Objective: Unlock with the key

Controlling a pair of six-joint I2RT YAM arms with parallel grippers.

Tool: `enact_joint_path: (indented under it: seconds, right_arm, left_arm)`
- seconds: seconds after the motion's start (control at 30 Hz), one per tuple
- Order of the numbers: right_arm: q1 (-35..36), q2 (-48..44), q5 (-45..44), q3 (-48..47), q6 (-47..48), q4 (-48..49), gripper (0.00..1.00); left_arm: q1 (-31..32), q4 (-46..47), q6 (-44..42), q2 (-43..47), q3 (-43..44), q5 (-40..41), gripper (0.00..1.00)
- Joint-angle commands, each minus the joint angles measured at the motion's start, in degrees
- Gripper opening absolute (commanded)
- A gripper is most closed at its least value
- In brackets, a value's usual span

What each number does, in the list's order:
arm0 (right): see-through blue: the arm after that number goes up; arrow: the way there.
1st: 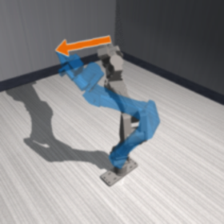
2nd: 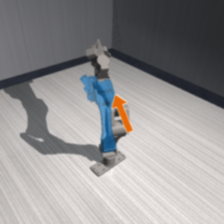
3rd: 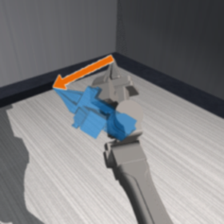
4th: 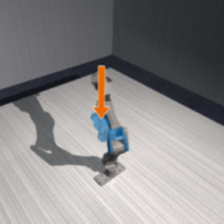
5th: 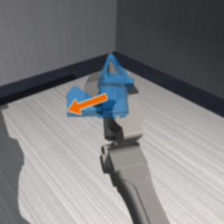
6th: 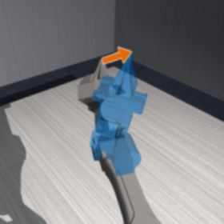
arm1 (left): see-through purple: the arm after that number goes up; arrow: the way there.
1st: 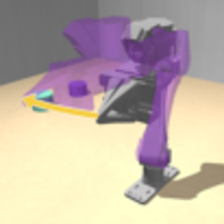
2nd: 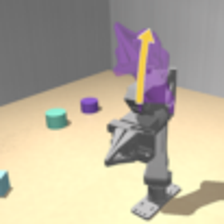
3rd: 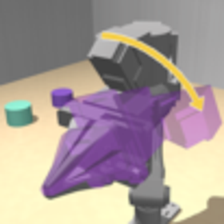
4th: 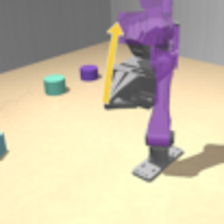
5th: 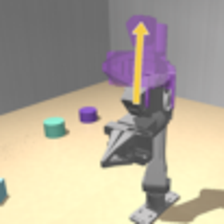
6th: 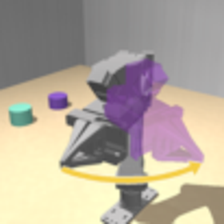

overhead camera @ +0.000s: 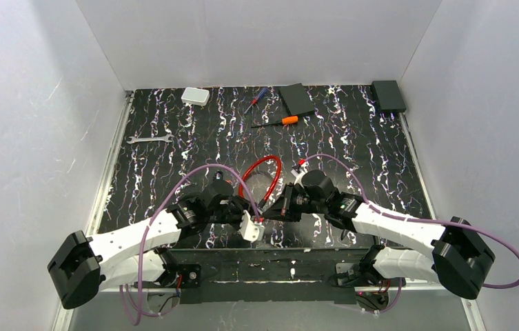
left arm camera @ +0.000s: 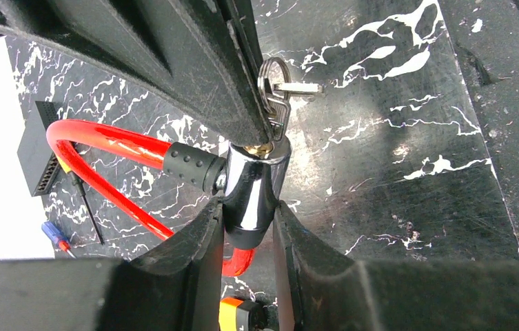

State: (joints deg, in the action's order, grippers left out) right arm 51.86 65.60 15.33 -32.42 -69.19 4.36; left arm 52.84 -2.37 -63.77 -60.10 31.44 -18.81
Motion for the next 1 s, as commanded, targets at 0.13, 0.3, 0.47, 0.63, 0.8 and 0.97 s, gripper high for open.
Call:
enact_joint_path:
  seconds: [0.13,0.3,0.47,0.63,0.8,0.97]
  right_arm:
    - [-0.97,0.24,-5.92,0.56,-3.26,6.01,0.01]
    - [-1.05,-0.44,-7.50,0.53,-5.48,6.59,0.01]
    - [-1.23,-0.03,-7.69,1.80,-8.85,9.50,0.01]
    - [-1.23,0.25,-8.13,2.58,-10.46,10.82,0.01]
    - [-1.23,0.14,-9.01,3.45,-12.34,11.92,0.01]
    - [-1.23,0.35,-10.12,4.89,-15.64,14.81,0.01]
  left_arm:
    - [1.17,6.23,0.74,2.67,0.07,-5.52,0.00]
    - [1.21,7.37,1.96,2.05,0.27,-4.65,0.00]
    - [1.39,10.15,2.85,1.87,-0.15,-2.34,0.00]
    - [1.41,12.89,3.51,2.26,-0.81,-0.14,0.00]
    - [1.40,14.06,4.13,1.76,-0.72,2.24,0.00]
    - [1.39,15.48,5.35,1.85,-0.61,4.04,0.00]
